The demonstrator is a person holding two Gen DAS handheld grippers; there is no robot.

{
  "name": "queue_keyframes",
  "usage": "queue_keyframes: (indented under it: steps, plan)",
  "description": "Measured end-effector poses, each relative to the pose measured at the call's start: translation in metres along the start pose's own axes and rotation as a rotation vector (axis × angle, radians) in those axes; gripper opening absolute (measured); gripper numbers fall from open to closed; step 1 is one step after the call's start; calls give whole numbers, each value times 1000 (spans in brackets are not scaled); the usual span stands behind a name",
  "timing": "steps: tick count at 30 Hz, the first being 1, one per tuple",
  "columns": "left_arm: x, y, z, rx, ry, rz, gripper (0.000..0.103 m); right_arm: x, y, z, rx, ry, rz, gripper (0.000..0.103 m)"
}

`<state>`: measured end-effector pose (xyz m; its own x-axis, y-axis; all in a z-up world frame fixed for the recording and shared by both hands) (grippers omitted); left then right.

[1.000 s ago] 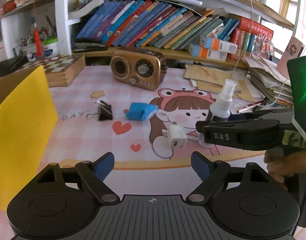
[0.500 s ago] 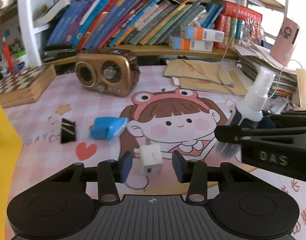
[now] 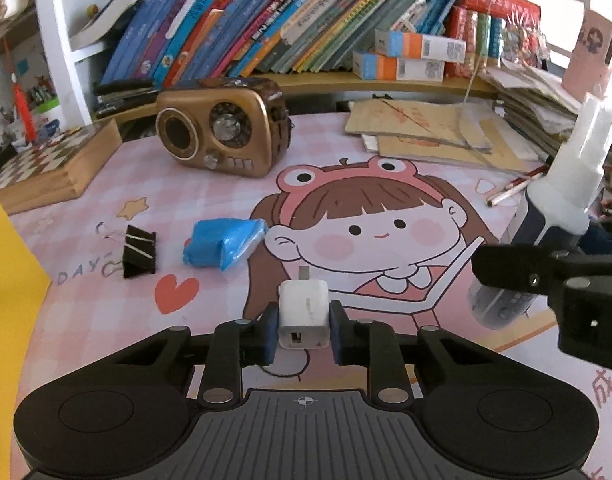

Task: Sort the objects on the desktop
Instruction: 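Lift the spray bottle with the right gripper while the left lifts the white plug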

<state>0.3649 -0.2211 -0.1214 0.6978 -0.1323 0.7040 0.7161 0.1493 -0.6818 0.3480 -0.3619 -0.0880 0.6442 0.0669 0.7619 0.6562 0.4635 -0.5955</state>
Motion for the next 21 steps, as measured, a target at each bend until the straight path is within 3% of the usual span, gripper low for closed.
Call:
queue_keyframes:
  steps: [12, 21]
  plan:
    - [-2, -57, 41, -43, -132, -41, 24, -4, -18, 16, 25, -30, -8, 30]
    - [-13, -106, 60, -54, -143, -96, 24, -9, -44, 37, 65, -58, -13, 30]
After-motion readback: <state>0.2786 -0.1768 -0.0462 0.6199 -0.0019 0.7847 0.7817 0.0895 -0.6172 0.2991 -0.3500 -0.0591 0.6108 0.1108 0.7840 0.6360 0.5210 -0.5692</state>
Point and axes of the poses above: each gripper's, at about its wrist camera, not at the fingertips, and y roughly the way its jaws point, z to its left, x to its top, the point moved 7 cm from there along y, roughly the way its jaws point, and after that the axes turned 13 degrees about x, right-handed, at the moved point
